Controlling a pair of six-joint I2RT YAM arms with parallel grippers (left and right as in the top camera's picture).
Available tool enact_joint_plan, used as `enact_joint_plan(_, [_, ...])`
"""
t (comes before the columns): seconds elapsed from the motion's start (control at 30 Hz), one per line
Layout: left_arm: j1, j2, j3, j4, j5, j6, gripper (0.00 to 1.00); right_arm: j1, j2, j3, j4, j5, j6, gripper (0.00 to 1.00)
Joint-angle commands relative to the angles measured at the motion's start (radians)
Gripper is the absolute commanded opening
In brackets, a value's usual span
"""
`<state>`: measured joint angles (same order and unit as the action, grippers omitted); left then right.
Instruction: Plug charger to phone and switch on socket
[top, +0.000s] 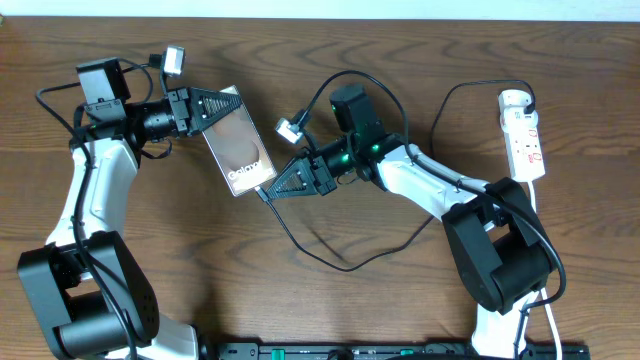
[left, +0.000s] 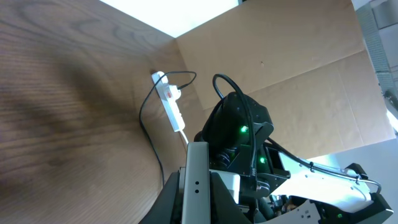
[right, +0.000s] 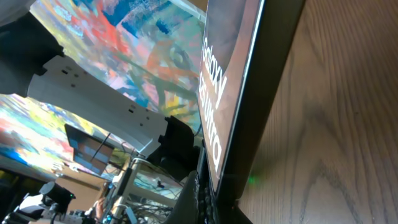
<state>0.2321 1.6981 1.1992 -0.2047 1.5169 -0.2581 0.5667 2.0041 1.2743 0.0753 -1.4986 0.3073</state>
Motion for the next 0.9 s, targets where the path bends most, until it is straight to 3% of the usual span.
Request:
enact_joint_plan(0.0, [-0.023,-0.019,-0.004,-0.01,0.053,0.022,0.07,-0.004,-0.003,0.027,0.023,0.03,0.003,0.01])
enact_joint_plan(0.87, [-0.023,-0.019,-0.004,-0.021,0.054,-0.005,0.07,0.027,-0.003,0.027,0.019,0.079,0.004,0.01])
